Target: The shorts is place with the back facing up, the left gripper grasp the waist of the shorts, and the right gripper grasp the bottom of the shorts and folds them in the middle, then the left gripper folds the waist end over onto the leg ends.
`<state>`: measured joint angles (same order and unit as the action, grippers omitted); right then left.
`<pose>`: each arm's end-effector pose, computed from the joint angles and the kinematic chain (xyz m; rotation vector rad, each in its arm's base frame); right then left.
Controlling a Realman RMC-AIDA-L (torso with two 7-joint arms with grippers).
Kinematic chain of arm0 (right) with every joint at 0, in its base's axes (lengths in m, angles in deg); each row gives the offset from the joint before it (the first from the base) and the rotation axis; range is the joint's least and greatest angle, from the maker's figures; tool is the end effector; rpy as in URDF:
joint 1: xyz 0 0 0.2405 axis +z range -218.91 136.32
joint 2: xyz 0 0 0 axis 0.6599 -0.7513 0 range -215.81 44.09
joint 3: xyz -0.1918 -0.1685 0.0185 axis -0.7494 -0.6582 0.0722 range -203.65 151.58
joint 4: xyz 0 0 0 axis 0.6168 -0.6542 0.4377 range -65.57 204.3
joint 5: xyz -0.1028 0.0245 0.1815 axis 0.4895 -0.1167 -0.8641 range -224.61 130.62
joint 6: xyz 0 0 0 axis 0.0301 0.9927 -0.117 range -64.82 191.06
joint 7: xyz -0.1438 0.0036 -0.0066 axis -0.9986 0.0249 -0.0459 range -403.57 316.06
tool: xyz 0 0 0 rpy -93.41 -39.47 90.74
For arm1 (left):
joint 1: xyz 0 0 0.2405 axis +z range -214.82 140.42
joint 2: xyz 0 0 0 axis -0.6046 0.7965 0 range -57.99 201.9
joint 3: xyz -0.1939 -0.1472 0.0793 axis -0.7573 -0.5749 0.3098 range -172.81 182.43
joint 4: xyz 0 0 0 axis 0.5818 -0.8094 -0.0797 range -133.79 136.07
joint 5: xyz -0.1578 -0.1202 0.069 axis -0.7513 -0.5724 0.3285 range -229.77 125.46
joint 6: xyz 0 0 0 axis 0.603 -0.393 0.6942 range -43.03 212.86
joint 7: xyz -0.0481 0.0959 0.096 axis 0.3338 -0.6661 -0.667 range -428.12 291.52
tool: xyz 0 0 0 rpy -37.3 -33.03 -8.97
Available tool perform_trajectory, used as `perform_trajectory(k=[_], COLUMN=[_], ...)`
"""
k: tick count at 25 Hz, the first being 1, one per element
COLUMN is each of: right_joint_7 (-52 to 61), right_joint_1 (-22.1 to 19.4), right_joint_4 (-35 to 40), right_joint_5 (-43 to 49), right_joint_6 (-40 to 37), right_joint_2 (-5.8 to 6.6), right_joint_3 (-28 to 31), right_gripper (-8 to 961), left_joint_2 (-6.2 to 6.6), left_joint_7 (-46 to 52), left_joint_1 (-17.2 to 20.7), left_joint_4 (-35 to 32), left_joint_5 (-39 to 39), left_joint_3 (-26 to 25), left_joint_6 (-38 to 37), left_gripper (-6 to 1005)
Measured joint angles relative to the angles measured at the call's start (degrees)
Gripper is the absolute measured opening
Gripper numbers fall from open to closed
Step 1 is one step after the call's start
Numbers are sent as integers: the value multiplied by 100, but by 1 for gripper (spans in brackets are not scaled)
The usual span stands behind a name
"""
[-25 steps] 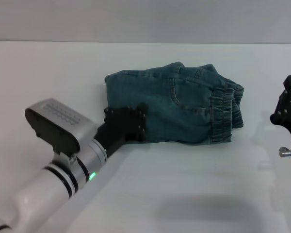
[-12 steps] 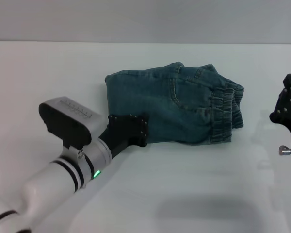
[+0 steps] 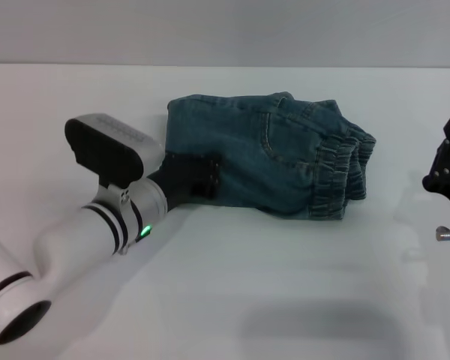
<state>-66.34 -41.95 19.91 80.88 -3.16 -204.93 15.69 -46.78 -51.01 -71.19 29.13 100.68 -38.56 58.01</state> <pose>0.2657 0.2451 -0.0453 -1.4778 0.4732 0.7247 -0.2382 0.3606 -0.1292 -2.2359 -0.6513 -0.4466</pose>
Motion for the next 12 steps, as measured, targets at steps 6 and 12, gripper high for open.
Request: perform_trajectory(k=[6, 12], right_joint_7=[0, -789], right_joint_1=[25, 32], right_joint_4=[28, 277], right_joint_5=[-59, -87], right_joint_6=[-47, -756], right_joint_2=[5, 11], right_joint_3=[-50, -343], right_gripper=[-1, 1], left_joint_2=[40, 5], left_joint_7=[-247, -1915], left_joint_1=[197, 1739], left_joint_4=[291, 1256], left_joint_5=[13, -10], left_joint_3=[-60, -1041], left_joint_6=[-446, -1647], left_gripper=[-1, -1])
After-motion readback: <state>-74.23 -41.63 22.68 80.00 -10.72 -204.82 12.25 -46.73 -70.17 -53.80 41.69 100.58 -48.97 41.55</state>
